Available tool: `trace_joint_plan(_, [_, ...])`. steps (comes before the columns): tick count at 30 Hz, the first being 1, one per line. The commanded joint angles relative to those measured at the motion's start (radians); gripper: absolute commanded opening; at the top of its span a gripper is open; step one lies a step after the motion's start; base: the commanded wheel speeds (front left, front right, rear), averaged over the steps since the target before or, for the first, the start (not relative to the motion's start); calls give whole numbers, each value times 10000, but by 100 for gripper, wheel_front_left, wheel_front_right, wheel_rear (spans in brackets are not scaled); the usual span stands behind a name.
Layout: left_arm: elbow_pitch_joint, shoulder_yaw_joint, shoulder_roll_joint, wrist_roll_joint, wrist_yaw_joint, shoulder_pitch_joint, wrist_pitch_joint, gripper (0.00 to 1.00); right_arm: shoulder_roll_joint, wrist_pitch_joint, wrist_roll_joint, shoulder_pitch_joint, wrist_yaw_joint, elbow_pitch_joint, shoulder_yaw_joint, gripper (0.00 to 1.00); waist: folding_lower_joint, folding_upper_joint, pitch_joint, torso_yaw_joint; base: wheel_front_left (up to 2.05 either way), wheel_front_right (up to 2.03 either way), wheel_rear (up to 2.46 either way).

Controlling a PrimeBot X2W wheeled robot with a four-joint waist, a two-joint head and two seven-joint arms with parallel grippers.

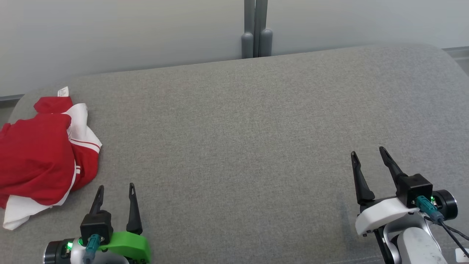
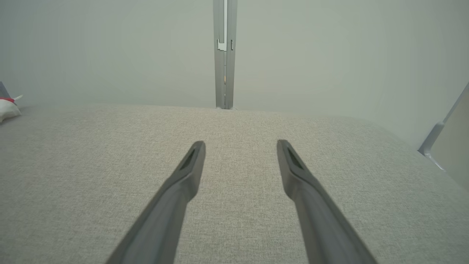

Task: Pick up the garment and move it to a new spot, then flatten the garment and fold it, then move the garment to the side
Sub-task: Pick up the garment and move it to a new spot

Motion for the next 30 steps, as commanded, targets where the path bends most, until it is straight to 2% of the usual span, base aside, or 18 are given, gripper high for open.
trace_joint_plan(1, [-1,32,4,45,-30,5,-8,100,10,-31,12,-42,1,-53,45,100,0,0,48,119,0,0,0])
trace_joint_plan(5, [44,59,4,-73,20,-95,-8,100,-46,-31,-3,-48,1,-110,254,100,0,0,118,753,0,0,0])
trace_joint_plan(12, [179,34,3,-167,-5,-70,-8,100,-56,-31,72,-123,1,-54,837,100,0,0,247,2730,0,0,0])
trace_joint_plan(13, [258,57,-1,-169,-21,3,-8,100,-64,-31,121,-182,1,3,1159,100,0,0,278,3286,0,0,0])
trace_joint_plan(18, [437,98,-1,-422,-142,62,-8,100,-88,-31,237,-238,-1,94,1474,100,0,0,422,4537,0,0,0])
trace_joint_plan(21, [520,190,-3,-543,-177,140,-6,100,-101,-31,268,-304,-1,188,1642,100,0,0,527,4911,0,0,0])
trace_joint_plan(24, [550,295,-7,-671,-209,178,-8,100,-103,-31,278,-346,-1,207,1725,100,0,0,570,4982,0,0,0])
trace_joint_plan(30, [669,401,-10,-991,-406,60,-8,100,-238,-31,404,-383,-1,306,1813,100,0,0,733,4667,0,0,0])
